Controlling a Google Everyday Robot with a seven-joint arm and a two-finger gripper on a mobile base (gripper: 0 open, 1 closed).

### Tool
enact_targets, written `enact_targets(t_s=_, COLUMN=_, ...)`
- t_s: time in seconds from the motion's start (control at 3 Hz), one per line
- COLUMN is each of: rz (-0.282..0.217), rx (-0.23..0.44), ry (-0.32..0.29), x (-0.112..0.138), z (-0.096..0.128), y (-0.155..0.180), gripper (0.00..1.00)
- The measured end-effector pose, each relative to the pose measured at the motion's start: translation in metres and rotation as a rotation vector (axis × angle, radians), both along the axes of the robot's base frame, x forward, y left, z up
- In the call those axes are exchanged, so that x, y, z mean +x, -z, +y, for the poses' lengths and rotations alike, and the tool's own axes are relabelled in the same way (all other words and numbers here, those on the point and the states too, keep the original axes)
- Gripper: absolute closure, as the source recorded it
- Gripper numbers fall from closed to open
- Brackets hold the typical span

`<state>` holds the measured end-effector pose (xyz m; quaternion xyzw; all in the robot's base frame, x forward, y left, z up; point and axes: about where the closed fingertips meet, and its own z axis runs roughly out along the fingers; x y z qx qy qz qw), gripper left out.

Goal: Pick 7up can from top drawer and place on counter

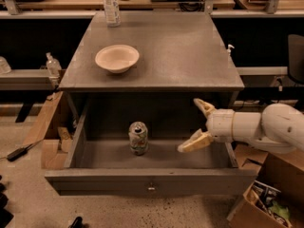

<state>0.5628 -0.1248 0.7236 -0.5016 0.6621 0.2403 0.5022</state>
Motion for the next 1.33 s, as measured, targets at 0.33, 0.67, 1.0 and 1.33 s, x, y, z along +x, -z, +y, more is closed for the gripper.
enact_targets(t_s=0.33, rz=0.013, rx=0.024, ry=-0.023, x=0.019, z=0.017, y=0.019, gripper=0.00)
enact_targets(t_s=0.67, rz=0.034, rx=0.061, ry=-0.072, x=0.026, z=0.044, y=0.041, gripper=0.00)
enact_targets(t_s=1.0, rz=0.050, rx=0.071, ry=-0.117, x=0.029, z=0.069, y=0.053, gripper=0.00)
enact_targets(t_s=1.33, rz=0.079, rx=0.076, ry=-0.180, x=0.044, z=0.103, y=0.058, gripper=0.00)
